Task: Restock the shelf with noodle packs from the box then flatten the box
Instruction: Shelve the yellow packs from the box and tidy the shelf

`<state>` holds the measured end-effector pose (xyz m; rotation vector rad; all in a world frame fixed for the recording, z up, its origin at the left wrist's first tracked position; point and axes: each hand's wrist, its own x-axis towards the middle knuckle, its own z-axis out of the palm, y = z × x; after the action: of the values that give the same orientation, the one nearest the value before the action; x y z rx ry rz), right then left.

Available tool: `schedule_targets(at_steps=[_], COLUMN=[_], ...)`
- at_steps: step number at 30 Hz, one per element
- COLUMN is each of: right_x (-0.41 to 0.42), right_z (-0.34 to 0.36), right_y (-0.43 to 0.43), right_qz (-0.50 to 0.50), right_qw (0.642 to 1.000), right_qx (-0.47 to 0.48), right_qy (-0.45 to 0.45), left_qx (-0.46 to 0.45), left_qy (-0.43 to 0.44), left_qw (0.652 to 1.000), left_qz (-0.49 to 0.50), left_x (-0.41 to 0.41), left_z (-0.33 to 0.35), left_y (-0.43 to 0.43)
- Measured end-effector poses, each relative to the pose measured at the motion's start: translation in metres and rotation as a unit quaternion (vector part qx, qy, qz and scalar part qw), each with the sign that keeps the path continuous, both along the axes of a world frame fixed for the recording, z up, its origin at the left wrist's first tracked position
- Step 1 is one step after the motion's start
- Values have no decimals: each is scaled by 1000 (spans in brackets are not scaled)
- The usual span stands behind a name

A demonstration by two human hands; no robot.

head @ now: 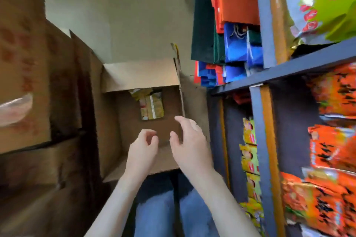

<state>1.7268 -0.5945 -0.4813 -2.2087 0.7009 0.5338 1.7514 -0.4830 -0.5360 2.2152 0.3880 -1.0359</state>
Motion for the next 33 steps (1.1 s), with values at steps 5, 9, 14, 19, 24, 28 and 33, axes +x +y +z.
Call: schedule_targets(at_steps=[5, 9, 14, 19, 24, 28, 33], right_x=[25, 47, 60, 67, 59, 51, 50], right_z=[-165, -286, -394, -441, -418, -348, -217], right_y=[20, 27, 26, 25, 33, 28, 16], right_qz=[-36, -61, -65, -99, -123, -105, -179], right_qw=[994, 987, 983, 977, 972, 969, 931], right_qx=[77, 107, 79, 54, 84, 120, 257], right_qy=[67, 106, 153, 183, 184, 188, 187], left_qx=[34, 78, 110, 7, -84, -46, 67], left_qy=[51, 75, 81, 88, 121, 80, 34], left_qw=[997, 992, 989, 975, 941, 943, 971], left_qz=[50, 69, 55, 202, 306, 320, 225], left_x=[18, 43, 70, 81, 68, 50, 31], left_z=[-145, -275, -391, -433, -398, -335, -192], left_y=[20, 27, 31, 17, 2, 1, -13])
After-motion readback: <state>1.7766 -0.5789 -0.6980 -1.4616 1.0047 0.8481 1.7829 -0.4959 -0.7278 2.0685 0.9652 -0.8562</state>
